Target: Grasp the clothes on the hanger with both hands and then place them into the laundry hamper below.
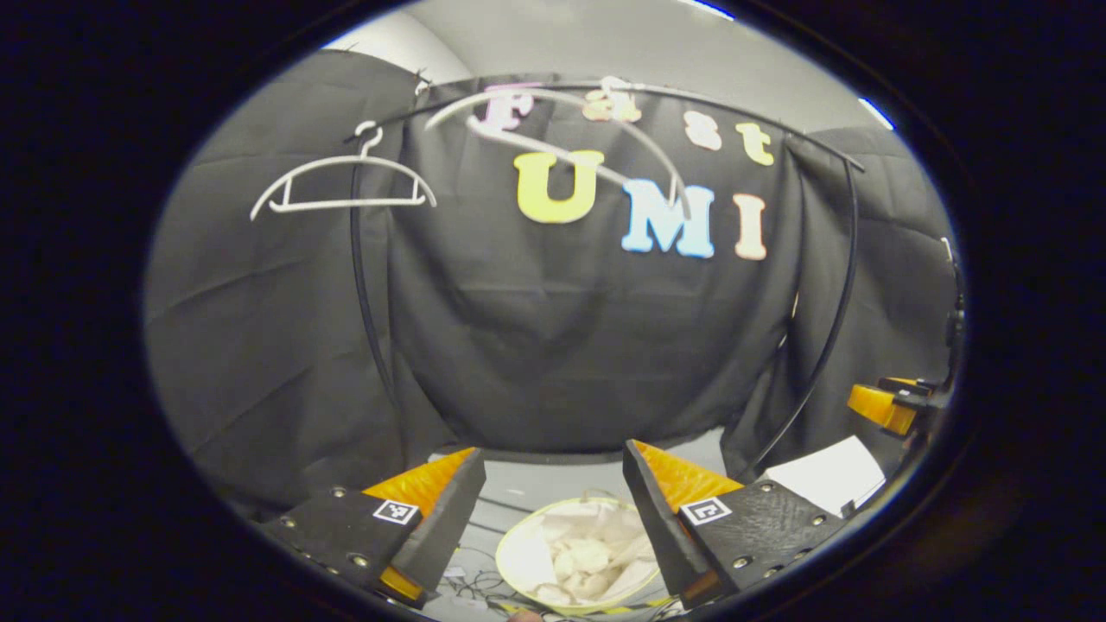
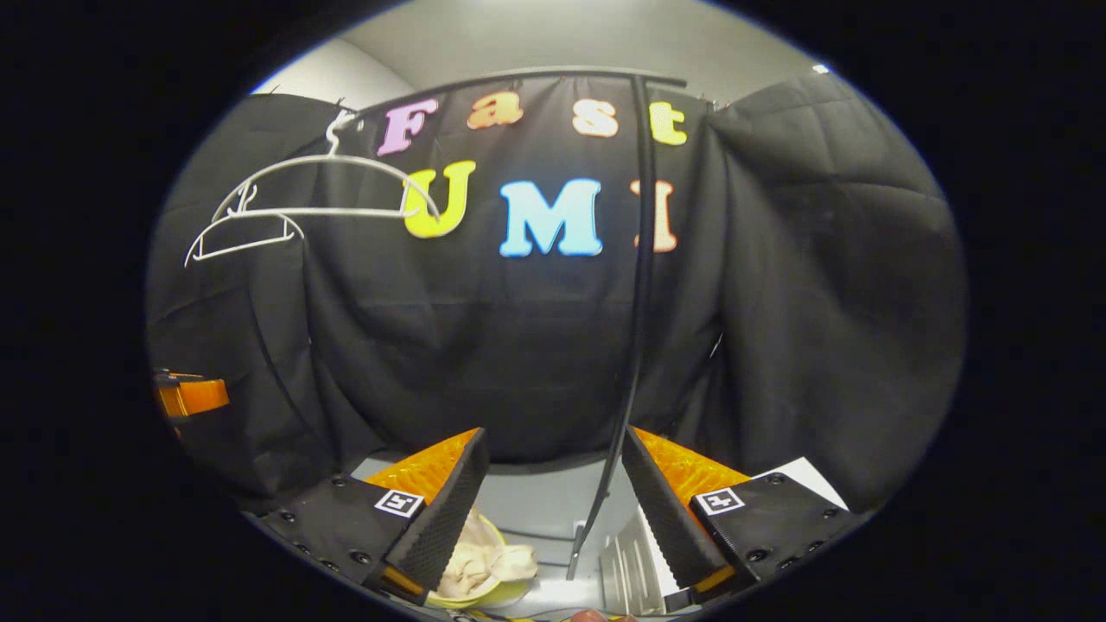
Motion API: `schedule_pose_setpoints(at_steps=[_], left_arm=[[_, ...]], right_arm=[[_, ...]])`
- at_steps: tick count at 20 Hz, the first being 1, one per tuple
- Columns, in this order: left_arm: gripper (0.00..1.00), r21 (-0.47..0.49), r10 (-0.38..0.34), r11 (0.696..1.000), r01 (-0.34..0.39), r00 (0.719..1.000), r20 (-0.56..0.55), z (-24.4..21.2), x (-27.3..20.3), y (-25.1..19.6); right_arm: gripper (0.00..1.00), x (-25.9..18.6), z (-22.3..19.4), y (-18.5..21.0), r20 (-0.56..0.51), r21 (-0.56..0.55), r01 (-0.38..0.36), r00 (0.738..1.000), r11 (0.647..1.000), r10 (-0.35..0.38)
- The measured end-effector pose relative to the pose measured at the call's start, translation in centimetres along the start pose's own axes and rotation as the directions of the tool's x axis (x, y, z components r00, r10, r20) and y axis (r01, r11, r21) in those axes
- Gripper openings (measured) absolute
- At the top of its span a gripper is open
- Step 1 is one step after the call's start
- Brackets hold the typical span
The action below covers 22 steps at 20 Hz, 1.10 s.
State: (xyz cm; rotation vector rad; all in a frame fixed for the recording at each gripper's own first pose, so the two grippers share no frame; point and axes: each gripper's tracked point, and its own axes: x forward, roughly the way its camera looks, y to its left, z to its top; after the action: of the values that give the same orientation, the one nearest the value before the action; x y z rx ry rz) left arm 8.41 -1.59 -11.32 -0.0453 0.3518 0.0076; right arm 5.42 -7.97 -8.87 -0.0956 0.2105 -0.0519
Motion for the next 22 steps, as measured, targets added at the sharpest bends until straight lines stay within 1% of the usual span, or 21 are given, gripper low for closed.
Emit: schedule_pose_setpoints(at_steps=[1,2,4,5,8,9,11,13,14,15,17,18,20,21,22], left_arm=[[0.91,-0.026,0.005,1.000,-0.004,0.999,0.039,2.1,-0.6,-1.0],[0.91,-0.042,0.014,0.999,-0.010,0.996,0.085,4.3,-1.6,-1.8],[0.91,-0.046,0.055,0.998,-0.047,0.981,0.186,8.5,-3.4,-2.8],[0.91,-0.039,0.075,0.997,-0.068,0.972,0.224,10.2,-4.4,-3.2],[0.91,-0.026,0.098,0.995,-0.094,0.944,0.314,12.7,-7.8,-4.9],[0.91,-0.029,0.109,0.994,-0.106,0.934,0.341,13.4,-9.2,-5.5],[0.90,-0.034,0.134,0.991,-0.131,0.921,0.365,12.4,-11.3,-6.3],[0.90,-0.042,0.163,0.986,-0.159,0.908,0.387,11.1,-12.4,-5.7],[0.90,-0.046,0.163,0.986,-0.158,0.903,0.398,10.8,-13.4,-5.9],[0.90,-0.052,0.160,0.987,-0.152,0.900,0.406,10.6,-14.1,-5.9],[0.91,-0.062,0.165,0.986,-0.153,0.900,0.403,10.0,-14.9,-5.0],[0.91,-0.064,0.167,0.986,-0.155,0.901,0.400,9.6,-15.0,-4.7],[0.91,-0.061,0.161,0.987,-0.149,0.900,0.405,9.0,-15.2,-4.5],[0.91,-0.057,0.150,0.989,-0.139,0.903,0.403,8.7,-15.2,-4.5],[0.91,-0.045,0.131,0.991,-0.123,0.907,0.400,8.3,-15.4,-4.5]], right_arm=[[0.95,-0.8,2.3,-1.9,0.065,0.003,0.041,0.997,0.999,-0.041],[0.96,-1.3,4.4,-3.1,0.133,0.006,0.059,0.989,0.998,-0.059],[1.00,-2.8,6.9,-4.0,0.225,0.010,0.062,0.972,0.998,-0.063],[0.99,-2.9,7.2,-4.6,0.238,0.013,0.058,0.969,0.998,-0.060],[0.97,-2.8,6.6,-7.1,0.224,0.041,0.052,0.973,0.998,-0.060],[1.00,-3.1,6.2,-7.8,0.225,0.050,0.043,0.973,0.998,-0.053],[1.00,-3.8,5.5,-9.3,0.242,0.061,0.038,0.969,0.997,-0.052],[1.00,-4.6,4.6,-10.3,0.251,0.063,0.033,0.967,0.997,-0.048],[0.97,-5.1,4.4,-10.7,0.252,0.072,0.033,0.966,0.997,-0.050],[0.97,-5.8,4.7,-11.3,0.263,0.086,0.040,0.963,0.995,-0.061],[0.96,-6.9,5.7,-12.1,0.300,0.125,0.059,0.949,0.990,-0.094],[0.98,-7.4,6.3,-12.1,0.324,0.135,0.065,0.940,0.989,-0.106],[0.98,-8.2,7.4,-11.7,0.378,0.147,0.070,0.918,0.987,-0.121],[0.97,-8.3,7.7,-11.2,0.388,0.152,0.069,0.913,0.986,-0.123],[0.92,-8.6,7.8,-10.4,0.396,0.152,0.065,0.910,0.986,-0.121]])
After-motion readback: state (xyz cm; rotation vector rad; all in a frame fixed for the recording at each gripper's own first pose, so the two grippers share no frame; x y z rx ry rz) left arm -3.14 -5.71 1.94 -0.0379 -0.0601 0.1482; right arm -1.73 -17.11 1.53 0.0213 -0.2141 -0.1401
